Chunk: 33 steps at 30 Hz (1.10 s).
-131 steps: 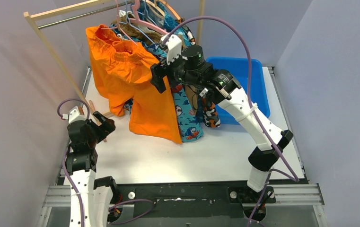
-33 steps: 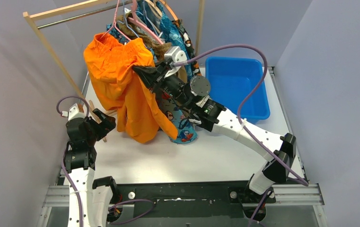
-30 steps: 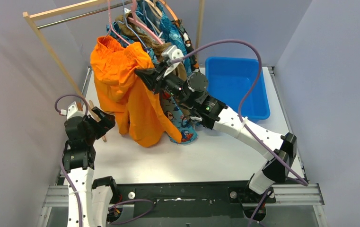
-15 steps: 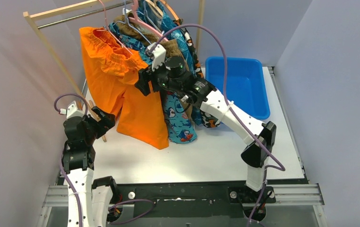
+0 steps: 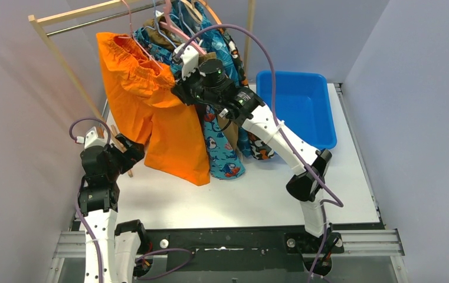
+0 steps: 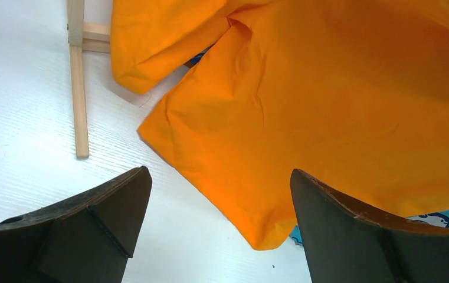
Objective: Remove the shorts from the hanger
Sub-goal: Pick up the hanger from the clothes rod.
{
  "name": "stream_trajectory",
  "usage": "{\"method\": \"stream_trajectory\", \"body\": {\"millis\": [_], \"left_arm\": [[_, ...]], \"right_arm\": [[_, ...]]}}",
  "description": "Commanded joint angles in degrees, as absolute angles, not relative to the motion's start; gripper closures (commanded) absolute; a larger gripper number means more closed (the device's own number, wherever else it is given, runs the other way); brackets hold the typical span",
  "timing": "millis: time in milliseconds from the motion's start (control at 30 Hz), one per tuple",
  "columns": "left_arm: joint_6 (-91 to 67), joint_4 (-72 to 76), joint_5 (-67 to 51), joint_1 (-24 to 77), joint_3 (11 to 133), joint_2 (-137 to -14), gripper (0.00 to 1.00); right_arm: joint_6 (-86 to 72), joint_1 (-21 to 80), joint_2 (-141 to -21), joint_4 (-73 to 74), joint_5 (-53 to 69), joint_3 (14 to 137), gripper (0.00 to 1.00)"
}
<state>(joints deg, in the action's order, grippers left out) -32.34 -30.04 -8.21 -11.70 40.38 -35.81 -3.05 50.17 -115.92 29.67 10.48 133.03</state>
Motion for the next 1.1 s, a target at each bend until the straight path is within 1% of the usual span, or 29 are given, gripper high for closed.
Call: {"method": "stream_trajectory", "body": {"millis": [0, 200, 233, 400, 500, 600, 767, 933, 1067], "left_arm": [[-31.4, -26.8, -9.1, -11.7, 40.3, -35.7, 0.11], [-31.6, -26.7, -9.1, -11.6, 40.8, -36.0, 0.11], [-31.6, -26.7, -9.1, -11.7, 41.0, -36.1, 0.11], [-31.9, -26.9, -9.0, -11.7, 41.7, -36.3, 0.11], [-31.9, -27.0, -8.8, -11.7, 41.9, -36.3, 0.11], [-31.7, -27.5, -8.5, -11.7, 42.0, -36.2, 0.11], [-31.4, -27.9, -8.2, -11.7, 42.1, -35.9, 0.11], [-32.1, -27.3, -8.8, -11.7, 43.0, -36.0, 0.11], [-32.5, -27.0, -9.2, -11.7, 43.5, -36.3, 0.11]], "right_arm": [[-0.5, 51.9, -112.5, 20.5, 6.4, 129.4, 1.00], [3.0, 56.2, -102.5, -6.6, -2.5, 110.8, 1.00], [2.6, 56.5, -101.6, -11.4, -3.1, 109.1, 1.00], [3.4, 57.9, -101.1, -23.1, -6.2, 106.0, 1.00], [3.3, 58.6, -101.5, -26.8, -7.2, 105.5, 1.00], [3.6, 59.3, -100.5, -31.9, -9.3, 102.2, 1.00], [2.9, 59.6, -98.3, -35.0, -8.6, 98.9, 1.00], [3.4, 59.9, -96.6, -37.4, -7.8, 98.2, 1.00], [3.8, 60.1, -96.4, -39.9, -7.0, 100.0, 1.00]]}}
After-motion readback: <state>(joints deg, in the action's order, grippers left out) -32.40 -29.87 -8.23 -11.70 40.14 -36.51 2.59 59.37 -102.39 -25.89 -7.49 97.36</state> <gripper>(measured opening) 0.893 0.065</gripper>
